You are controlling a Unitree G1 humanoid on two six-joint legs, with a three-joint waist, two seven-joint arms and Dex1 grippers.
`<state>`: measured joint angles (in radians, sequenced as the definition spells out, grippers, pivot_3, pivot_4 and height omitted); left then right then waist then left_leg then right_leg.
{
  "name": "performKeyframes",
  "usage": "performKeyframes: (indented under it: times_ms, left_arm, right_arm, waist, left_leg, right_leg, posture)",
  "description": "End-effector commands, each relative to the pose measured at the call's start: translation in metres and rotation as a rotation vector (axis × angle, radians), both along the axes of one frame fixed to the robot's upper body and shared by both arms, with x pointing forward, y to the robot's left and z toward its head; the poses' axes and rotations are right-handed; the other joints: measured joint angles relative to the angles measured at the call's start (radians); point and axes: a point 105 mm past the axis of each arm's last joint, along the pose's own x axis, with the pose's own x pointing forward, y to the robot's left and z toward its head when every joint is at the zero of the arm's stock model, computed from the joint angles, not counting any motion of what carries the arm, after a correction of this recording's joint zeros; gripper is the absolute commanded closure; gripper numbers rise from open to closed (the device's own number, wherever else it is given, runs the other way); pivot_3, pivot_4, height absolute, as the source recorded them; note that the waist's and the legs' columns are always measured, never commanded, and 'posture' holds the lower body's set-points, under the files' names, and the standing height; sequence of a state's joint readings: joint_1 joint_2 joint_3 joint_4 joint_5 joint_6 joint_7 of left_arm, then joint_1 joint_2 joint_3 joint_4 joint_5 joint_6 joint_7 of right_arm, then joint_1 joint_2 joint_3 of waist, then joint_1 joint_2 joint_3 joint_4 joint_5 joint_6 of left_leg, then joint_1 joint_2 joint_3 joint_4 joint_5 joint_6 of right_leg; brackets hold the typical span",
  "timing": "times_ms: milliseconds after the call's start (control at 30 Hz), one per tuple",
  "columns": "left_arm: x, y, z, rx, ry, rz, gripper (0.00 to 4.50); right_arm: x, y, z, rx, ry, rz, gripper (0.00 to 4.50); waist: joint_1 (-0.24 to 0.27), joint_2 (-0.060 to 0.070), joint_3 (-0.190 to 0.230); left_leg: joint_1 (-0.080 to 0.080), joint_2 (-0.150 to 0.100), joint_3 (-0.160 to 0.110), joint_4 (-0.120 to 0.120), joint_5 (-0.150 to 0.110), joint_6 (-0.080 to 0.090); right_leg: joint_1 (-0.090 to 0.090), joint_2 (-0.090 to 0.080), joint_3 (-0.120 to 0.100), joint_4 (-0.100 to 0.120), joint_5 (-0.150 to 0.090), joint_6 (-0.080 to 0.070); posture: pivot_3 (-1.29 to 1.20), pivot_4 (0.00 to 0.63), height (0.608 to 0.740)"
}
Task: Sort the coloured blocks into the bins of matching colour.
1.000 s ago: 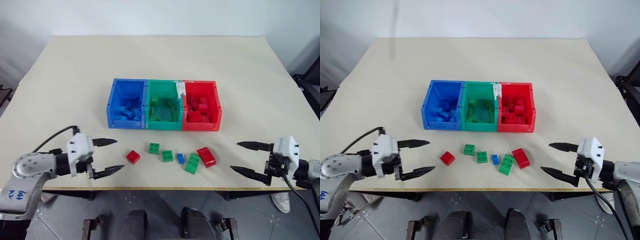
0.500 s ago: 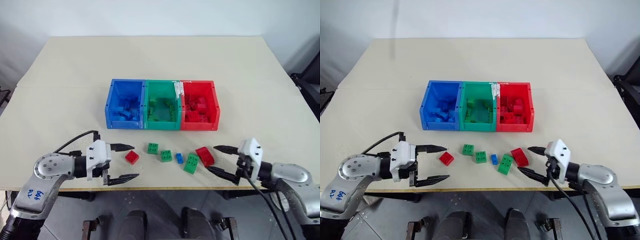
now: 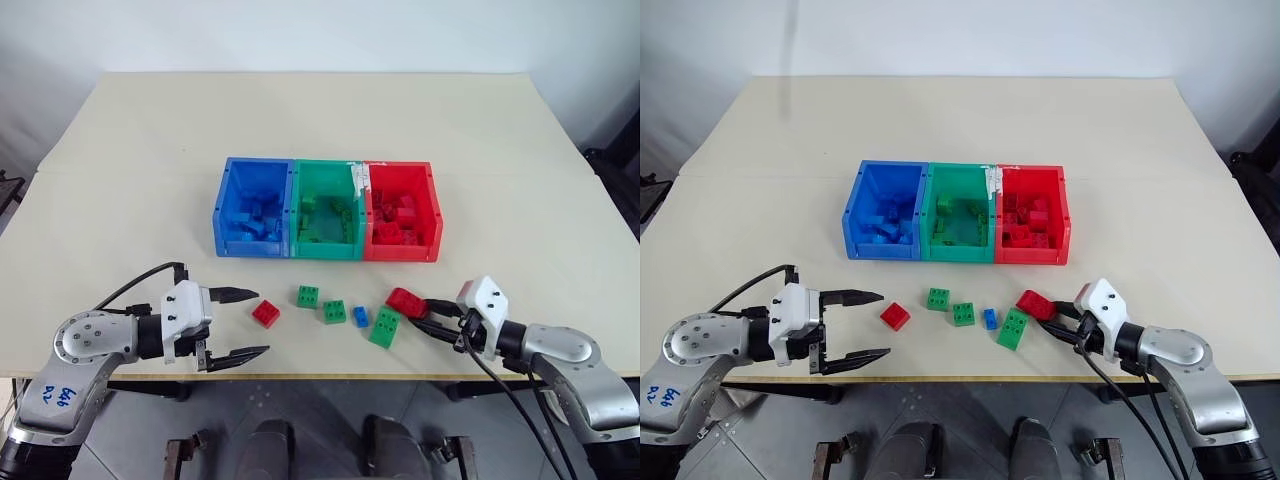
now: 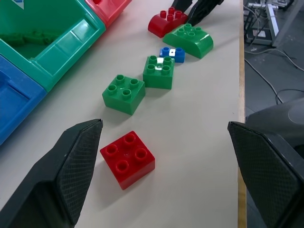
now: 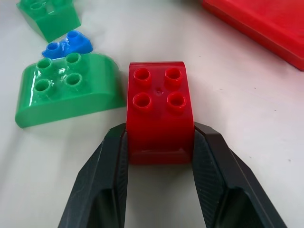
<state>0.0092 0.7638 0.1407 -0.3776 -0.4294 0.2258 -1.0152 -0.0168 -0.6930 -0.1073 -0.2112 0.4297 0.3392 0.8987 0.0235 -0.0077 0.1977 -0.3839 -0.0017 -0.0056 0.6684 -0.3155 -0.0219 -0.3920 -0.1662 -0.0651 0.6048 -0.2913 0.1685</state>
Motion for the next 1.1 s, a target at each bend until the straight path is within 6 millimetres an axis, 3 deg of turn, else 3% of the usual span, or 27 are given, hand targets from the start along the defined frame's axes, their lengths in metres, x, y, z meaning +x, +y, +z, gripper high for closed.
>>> performKeyframes:
  times_ms: [33,167,367,533,667,767,833,1000,1100]
  left_arm:
    - [0.002,0.001,0.015,-0.046,-0.082,0.041,0.00]
    - [-0.001,0.025,0.018,-0.084,-0.088,0.184,0.00]
    - [-0.011,0.047,0.007,-0.063,-0.078,0.298,0.00]
    - [-0.011,0.051,0.009,-0.060,-0.094,0.324,0.00]
    - [-0.006,0.044,0.013,-0.079,-0.088,0.301,0.00]
    - [0.000,0.028,0.018,-0.096,-0.073,0.220,0.00]
    - [0.002,0.019,0.016,-0.076,-0.066,0.153,0.00]
    - [0.012,0.004,0.012,-0.047,-0.061,0.068,0.00]
    - [0.016,-0.011,0.009,-0.044,-0.070,-0.013,0.00]
  right_arm:
    - [0.003,-0.001,0.043,0.133,-0.103,0.026,3.05]
    - [0.047,0.006,0.094,0.230,-0.242,-0.034,3.05]
    - [0.120,0.008,0.112,0.151,-0.324,-0.210,3.05]
    - [0.128,0.015,0.116,0.147,-0.315,-0.143,1.33]
    - [0.115,0.006,0.121,0.150,-0.365,-0.093,0.04]
    - [0.076,-0.007,0.118,0.181,-0.366,0.049,0.04]
    - [0.054,-0.020,0.102,0.081,-0.336,0.109,0.04]
    - [0.020,-0.043,0.065,-0.163,-0.218,0.212,0.04]
    - [-0.002,-0.037,0.044,-0.187,-0.099,0.304,0.04]
  waist:
    - [0.000,0.000,0.000]
    - [-0.031,0.000,0.000]
    - [-0.033,0.000,0.000]
    - [-0.019,0.000,0.000]
    - [-0.024,0.000,0.000]
    - [-0.008,0.000,0.000]
    - [-0.003,0.000,0.000]
    - [-0.010,0.000,0.000]
    - [-0.011,0.000,0.000]
  left_leg:
    - [0.000,0.000,0.000,0.000,0.000,0.000]
    - [0.001,0.001,0.000,0.000,0.000,0.000]
    - [0.001,0.001,0.001,-0.002,0.000,-0.001]
    - [-0.003,0.001,0.001,-0.001,0.000,0.000]
    - [-0.003,0.001,0.001,-0.001,0.000,0.000]
    - [-0.003,0.001,0.001,-0.001,0.000,0.000]
    - [-0.003,0.001,0.001,-0.001,-0.001,0.001]
    - [-0.001,0.001,0.003,-0.001,-0.001,0.001]
    - [0.000,0.002,0.003,-0.001,0.000,0.000]
  right_leg:
    - [0.000,0.000,0.000,0.000,0.000,0.000]
    - [0.000,0.001,0.000,0.000,0.000,-0.001]
    - [-0.002,0.001,0.001,0.001,0.000,-0.001]
    - [-0.004,0.001,0.000,0.000,0.000,-0.001]
    - [-0.004,0.001,0.000,0.000,0.000,-0.001]
    - [-0.004,0.001,0.000,0.000,0.000,-0.001]
    - [-0.003,0.001,0.000,-0.001,0.000,-0.001]
    - [-0.002,0.001,0.000,-0.001,0.001,-0.001]
    - [-0.002,0.001,0.000,0.000,0.001,-0.001]
  posture:
    - [0.00,0.150,0.740]
    - [0.00,0.150,0.740]
    - [0.00,0.150,0.740]
    - [0.00,0.150,0.740]
    - [0.00,0.150,0.740]
    - [0.00,0.150,0.740]
    - [0.00,0.150,0.740]
    - [0.00,0.150,0.740]
    - [0.00,0.150,0.740]
